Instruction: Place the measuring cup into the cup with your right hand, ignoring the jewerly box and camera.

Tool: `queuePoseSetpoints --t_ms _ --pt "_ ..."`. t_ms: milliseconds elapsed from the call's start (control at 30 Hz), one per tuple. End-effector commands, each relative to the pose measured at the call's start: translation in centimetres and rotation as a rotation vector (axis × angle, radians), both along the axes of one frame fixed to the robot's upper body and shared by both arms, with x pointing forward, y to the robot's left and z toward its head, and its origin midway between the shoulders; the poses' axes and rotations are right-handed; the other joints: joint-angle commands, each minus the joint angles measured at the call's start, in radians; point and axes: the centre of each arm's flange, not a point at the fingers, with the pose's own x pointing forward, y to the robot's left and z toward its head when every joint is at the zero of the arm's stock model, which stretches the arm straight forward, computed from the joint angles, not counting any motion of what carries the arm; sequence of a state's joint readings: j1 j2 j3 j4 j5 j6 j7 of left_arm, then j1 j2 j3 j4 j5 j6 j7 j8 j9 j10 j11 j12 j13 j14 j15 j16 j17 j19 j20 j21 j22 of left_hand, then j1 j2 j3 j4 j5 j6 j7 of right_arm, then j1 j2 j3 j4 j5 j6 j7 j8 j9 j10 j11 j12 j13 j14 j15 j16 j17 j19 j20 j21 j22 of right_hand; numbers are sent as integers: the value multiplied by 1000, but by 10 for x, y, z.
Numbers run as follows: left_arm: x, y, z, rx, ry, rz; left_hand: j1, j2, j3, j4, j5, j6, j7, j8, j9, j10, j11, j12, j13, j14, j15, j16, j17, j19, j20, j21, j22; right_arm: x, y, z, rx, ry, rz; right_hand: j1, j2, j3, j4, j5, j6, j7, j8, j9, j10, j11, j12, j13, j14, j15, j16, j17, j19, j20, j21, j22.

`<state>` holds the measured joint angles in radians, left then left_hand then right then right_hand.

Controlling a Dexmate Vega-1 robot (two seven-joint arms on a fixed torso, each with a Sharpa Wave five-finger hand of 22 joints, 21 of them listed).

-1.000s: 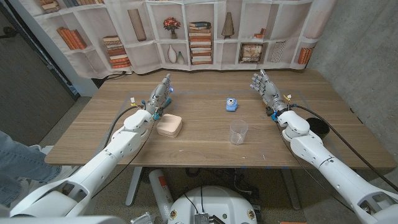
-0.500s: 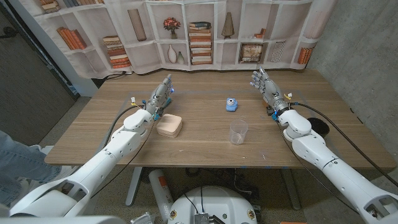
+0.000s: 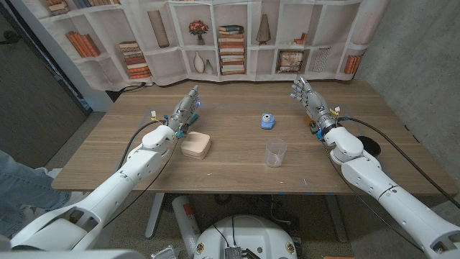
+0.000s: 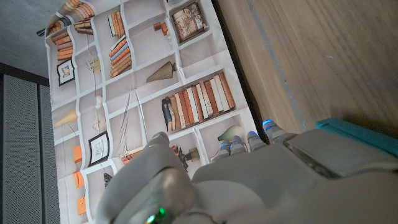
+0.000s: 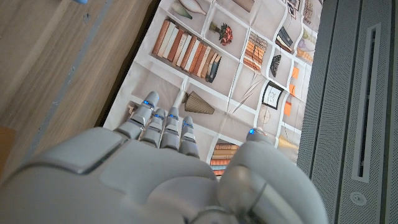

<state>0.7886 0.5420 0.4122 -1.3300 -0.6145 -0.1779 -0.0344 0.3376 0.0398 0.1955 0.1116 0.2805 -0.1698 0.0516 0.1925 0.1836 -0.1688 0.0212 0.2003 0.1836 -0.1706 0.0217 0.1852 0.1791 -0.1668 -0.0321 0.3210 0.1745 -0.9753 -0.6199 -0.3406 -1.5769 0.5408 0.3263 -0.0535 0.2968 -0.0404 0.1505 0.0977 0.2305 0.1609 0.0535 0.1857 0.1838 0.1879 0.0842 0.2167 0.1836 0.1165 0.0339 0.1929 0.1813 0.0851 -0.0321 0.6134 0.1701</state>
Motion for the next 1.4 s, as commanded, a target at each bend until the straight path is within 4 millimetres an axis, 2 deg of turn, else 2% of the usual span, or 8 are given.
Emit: queuePoseSetpoints --t_ms 33,933,1400 --pt "1 -3 6 13 -6 -7 8 2 3 -3 -5 -4 -3 4 4 -21 -3 5 3 -80 3 2 3 -132 -3 -6 4 -11 -4 -4 2 -25 -14 10 -5 0 -7 3 5 -7 9 4 9 -2 3 2 10 -1 8 3 7 0 -8 1" --pt "4 -11 9 44 2 -26 12 7 2 -6 -10 -5 -3 3 4 -22 1 4 3 -81 3 2 3 -132 -2 -14 4 -37 -11 -21 -19 -29 -43 10 -7 -4 -12 3 7 -8 9 4 17 -7 4 2 17 -6 8 3 16 2 -20 2" --pt "-3 -9 11 55 -16 -27 14 9 2 -7 -13 -8 -3 3 4 -24 1 4 3 -83 4 1 3 -137 -1 -20 5 -47 -13 -28 -13 -37 -56 11 -7 -5 -13 3 8 -10 10 4 20 -7 4 2 18 -8 7 4 18 2 -27 2"
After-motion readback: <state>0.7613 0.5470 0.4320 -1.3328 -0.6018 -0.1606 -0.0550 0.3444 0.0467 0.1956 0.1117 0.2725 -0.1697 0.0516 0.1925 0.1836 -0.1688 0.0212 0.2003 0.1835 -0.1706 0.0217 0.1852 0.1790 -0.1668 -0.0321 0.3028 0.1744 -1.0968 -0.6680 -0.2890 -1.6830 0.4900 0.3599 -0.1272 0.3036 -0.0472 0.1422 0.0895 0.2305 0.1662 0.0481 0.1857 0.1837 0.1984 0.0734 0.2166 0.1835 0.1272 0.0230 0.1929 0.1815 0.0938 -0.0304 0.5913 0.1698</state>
